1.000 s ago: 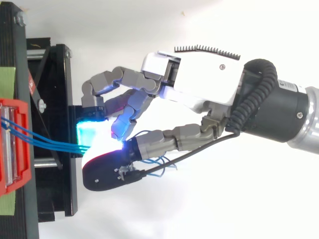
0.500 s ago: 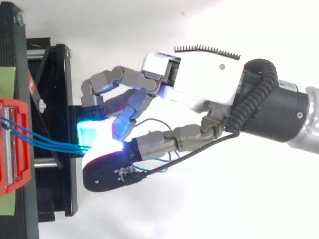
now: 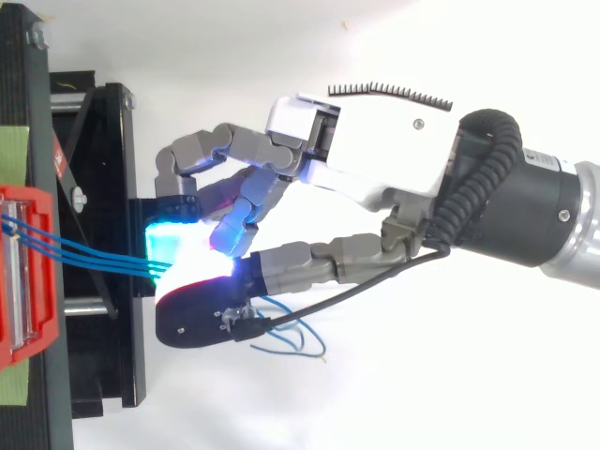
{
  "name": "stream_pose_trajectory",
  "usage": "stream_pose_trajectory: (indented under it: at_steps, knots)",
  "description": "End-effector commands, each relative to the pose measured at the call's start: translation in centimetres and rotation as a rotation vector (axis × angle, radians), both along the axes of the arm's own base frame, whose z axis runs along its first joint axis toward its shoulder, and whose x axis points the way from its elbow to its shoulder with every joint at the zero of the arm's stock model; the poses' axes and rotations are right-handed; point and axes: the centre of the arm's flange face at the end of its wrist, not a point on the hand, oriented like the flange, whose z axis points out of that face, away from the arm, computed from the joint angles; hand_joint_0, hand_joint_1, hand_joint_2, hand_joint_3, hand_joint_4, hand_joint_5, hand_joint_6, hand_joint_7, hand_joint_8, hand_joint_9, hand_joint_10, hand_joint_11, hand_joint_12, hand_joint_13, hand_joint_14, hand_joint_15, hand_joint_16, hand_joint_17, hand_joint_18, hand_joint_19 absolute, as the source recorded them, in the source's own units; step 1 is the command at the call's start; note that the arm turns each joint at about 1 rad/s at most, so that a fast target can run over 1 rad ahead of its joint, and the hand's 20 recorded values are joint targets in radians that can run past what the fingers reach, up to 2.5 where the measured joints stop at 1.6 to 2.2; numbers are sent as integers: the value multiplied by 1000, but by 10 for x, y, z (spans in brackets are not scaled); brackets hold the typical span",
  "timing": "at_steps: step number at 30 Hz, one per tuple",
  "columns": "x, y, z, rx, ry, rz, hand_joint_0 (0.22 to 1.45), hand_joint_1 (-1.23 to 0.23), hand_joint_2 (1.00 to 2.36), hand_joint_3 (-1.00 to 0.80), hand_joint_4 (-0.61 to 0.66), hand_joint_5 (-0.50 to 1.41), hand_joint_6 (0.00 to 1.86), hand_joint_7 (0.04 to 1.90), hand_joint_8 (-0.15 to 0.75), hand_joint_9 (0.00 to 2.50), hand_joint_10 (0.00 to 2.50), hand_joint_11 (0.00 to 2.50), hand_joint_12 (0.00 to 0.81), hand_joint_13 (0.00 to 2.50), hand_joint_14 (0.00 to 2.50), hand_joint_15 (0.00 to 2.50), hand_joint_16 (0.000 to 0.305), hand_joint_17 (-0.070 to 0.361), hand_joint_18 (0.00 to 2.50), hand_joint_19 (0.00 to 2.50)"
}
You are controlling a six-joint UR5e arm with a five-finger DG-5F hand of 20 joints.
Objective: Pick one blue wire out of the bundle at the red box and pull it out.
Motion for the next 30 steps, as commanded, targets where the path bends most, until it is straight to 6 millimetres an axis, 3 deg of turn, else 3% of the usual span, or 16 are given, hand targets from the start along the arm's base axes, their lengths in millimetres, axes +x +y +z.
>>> stream_pose_trajectory:
  at_steps: [1,4,6,8,14,17,21,26,30]
  knots:
    - [0,1,0,0,0,1,699,-876,1011,-55,208,-163,784,1359,301,936,24,688,394,574,13,326,59,133,513,360]
    - [0,0,0,0,2,0,725,-896,1015,-94,232,-175,803,1261,281,931,25,761,377,559,14,335,56,126,491,372]
    - [0,-1,0,0,2,-2,676,-905,1018,-130,363,-161,783,1216,279,945,26,774,374,560,16,339,56,125,495,374]
    - [0,-1,0,0,2,-2,635,-896,1017,-178,396,-155,772,1223,275,956,26,749,375,560,14,344,56,125,484,384]
    - [0,-2,0,0,2,-5,576,-782,1013,-311,298,-114,720,1373,261,1036,25,680,369,562,15,344,56,127,465,413]
    - [0,0,-1,0,2,0,582,-771,1018,-197,203,-118,735,1426,266,1040,27,730,369,569,15,352,56,126,466,415]
    - [0,0,0,0,0,0,611,-824,1021,-113,150,-162,844,1341,280,1035,29,844,377,575,16,373,56,127,476,403]
    - [0,1,1,0,-1,-2,570,-756,1012,-100,254,-148,843,1264,296,1083,23,722,414,621,14,349,66,149,548,393]
    - [0,1,-1,0,2,-2,562,-731,1011,-118,240,-120,784,1342,290,1095,20,645,412,633,13,344,67,151,555,395]
